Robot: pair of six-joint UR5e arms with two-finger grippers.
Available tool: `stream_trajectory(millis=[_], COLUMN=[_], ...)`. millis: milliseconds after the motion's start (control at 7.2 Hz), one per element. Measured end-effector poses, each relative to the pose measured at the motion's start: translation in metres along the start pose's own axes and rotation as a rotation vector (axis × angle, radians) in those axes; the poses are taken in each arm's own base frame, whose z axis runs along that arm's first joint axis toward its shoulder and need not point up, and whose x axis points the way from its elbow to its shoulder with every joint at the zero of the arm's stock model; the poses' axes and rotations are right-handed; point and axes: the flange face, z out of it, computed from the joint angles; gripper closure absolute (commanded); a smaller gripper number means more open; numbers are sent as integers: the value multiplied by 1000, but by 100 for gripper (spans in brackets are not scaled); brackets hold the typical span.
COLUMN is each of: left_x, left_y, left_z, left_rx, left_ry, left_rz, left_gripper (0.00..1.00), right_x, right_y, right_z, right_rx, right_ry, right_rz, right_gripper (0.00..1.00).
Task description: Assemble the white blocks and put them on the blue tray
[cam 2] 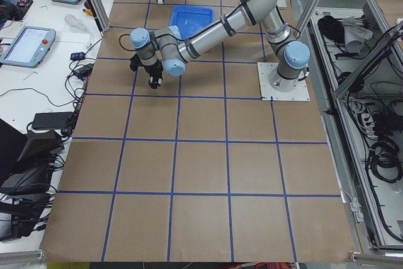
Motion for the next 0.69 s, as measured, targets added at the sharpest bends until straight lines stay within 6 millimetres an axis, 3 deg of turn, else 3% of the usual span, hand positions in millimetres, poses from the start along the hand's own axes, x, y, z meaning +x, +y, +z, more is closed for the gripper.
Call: stream_trajectory(millis=[417, 694], left_x=[141, 233], left_y=[-9, -3], left_z=[-26, -27], left_rx=[43, 45], left_ry=[21, 56], left_rz=[-5, -47], left_gripper=[100, 100], right_x=[-4, -32], right_y=[-17, -48], right_z=[-20, -37], right_rx=[-7, -16], right_ry=[20, 18], right_rz=[-8, -26], right_gripper=[94, 95])
